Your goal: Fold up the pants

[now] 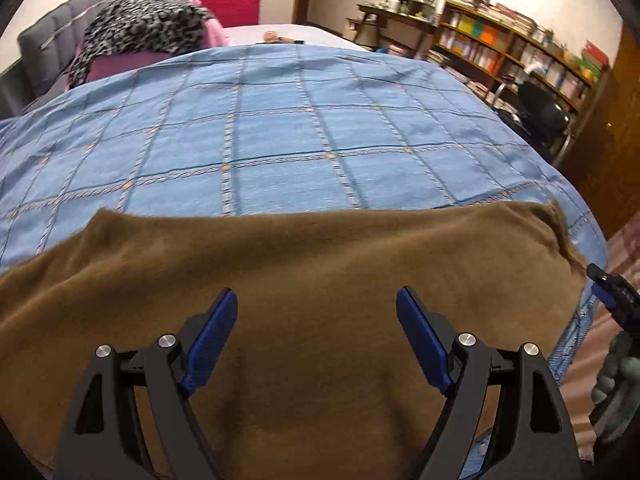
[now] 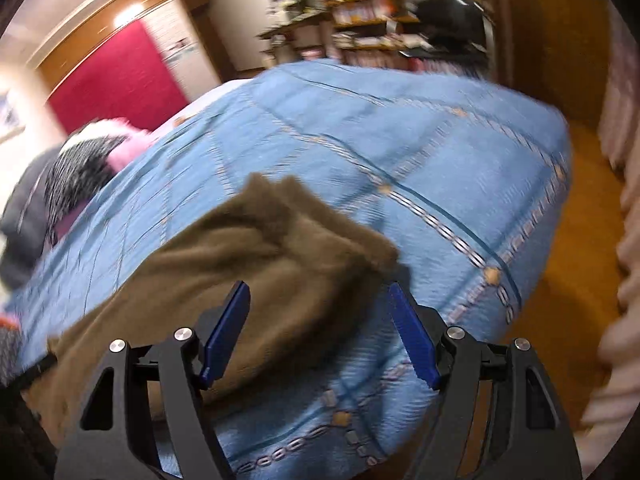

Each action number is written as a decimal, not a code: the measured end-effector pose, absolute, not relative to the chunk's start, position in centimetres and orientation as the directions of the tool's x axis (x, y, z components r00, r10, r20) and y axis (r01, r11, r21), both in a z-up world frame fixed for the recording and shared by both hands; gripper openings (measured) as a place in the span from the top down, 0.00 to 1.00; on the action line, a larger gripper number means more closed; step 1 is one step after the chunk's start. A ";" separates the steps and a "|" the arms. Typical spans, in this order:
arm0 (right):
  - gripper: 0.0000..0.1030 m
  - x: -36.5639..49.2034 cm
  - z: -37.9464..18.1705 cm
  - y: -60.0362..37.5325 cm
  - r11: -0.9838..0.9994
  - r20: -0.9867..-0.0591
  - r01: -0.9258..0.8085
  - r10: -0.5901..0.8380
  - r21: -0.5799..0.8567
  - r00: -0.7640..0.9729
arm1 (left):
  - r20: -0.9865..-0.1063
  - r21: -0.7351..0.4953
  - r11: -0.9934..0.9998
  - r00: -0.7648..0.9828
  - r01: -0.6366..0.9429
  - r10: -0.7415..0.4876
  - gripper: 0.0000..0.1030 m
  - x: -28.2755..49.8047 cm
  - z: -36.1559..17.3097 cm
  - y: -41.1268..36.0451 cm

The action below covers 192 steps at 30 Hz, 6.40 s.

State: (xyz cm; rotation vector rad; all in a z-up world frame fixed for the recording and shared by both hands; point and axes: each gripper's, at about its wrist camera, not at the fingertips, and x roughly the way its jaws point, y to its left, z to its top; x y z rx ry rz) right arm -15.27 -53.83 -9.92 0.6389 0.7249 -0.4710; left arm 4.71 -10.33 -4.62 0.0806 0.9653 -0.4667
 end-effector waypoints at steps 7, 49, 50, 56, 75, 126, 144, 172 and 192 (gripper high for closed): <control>0.26 -14.2 -13.2 -55.9 0.618 -0.722 0.592 -0.056 0.517 0.689 | -0.820 -0.147 0.874 0.438 0.463 -0.370 0.21 4.2 -5.0 -12.9; 0.84 -0.2 0.5 -16.6 0.858 -0.548 -0.436 0.510 0.271 0.663 | -0.702 -0.513 0.853 0.526 0.095 -0.480 0.18 7.0 -3.6 9.2; 0.84 0.0 0.0 -15.8 0.856 -0.561 -0.447 0.511 0.260 0.652 | -0.697 -0.527 0.845 0.524 0.090 -0.491 0.18 6.9 -3.7 9.8; 0.84 -0.3 -3.1 -12.5 0.846 -0.633 -0.509 0.483 0.159 0.605 | -0.681 -0.591 0.802 0.483 0.082 -0.551 0.18 6.8 -4.7 12.3; 0.43 -2.2 -8.2 -10.0 0.615 -0.713 -0.736 0.648 0.283 0.267 | -0.691 -0.655 0.749 0.321 0.102 -0.648 0.12 7.9 -7.1 9.0; 0.42 2.3 -6.6 -30.2 0.865 -0.632 -0.248 0.490 0.436 0.600 | -0.696 -0.426 0.875 0.534 0.231 -0.480 0.38 2.9 -0.3 5.3; 0.42 7.1 -12.8 -27.0 0.917 -0.743 -0.220 0.399 0.334 0.537 | -0.719 -0.402 0.887 0.522 0.227 -0.459 0.38 6.2 -7.7 2.4; 0.42 6.5 -12.4 -26.2 0.946 -0.759 -0.221 0.321 0.236 0.567 | -0.632 -0.501 0.742 0.774 -0.445 0.038 0.19 -6.0 -1.8 27.1; 0.42 6.6 -12.4 -26.0 0.951 -0.764 -0.217 0.307 0.221 0.567 | -0.670 -0.599 0.568 0.742 -0.565 0.032 0.18 -5.5 -6.9 37.0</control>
